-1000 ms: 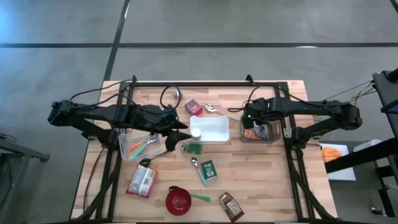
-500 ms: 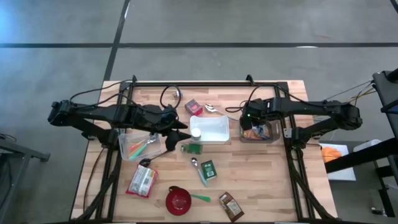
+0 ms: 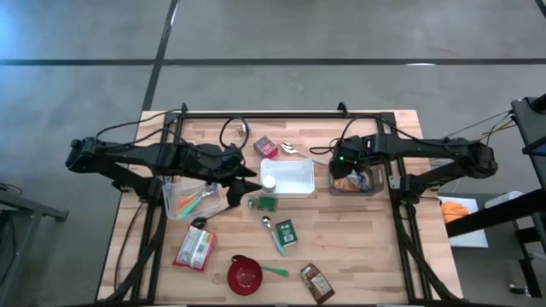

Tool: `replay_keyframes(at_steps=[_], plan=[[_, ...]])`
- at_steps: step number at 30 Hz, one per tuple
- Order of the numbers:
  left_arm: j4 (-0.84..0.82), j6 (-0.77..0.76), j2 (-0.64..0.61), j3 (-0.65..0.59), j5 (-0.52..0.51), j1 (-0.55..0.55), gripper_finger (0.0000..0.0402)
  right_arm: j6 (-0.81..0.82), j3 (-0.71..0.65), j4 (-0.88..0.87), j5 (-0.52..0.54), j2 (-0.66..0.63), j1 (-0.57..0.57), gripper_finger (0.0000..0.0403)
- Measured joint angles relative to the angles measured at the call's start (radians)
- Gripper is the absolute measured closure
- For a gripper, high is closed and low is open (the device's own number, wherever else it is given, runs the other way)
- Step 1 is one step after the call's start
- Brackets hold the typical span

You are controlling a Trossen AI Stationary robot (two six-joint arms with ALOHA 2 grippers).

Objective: Pick & Place Food Item
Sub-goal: Put the blue noodle pack into the black bin, then put the orange seasoning pack into the white bin

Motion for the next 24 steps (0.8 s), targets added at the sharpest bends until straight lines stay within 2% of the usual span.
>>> replay_keyframes(at_steps=[5, 16, 24], plan=[[0.0, 0.0, 0.0, 0.0, 0.0, 0.0, 0.0133, 0.0, 0.004, -0.003, -0.003, -0.006, 0.0, 0.0194], [-0.004, 0.0, 0.0, 0.0, 0.0, 0.0, 0.0133, 0.022, 0.025, -0.004, -0.007, -0.006, 0.0, 0.0193], [-0.013, -0.012, 0.0, 0.0, 0.014, 0.0, 0.0133, -0.019, 0.126, -0.006, -0.002, -0.018, 0.025, 0.0193]])
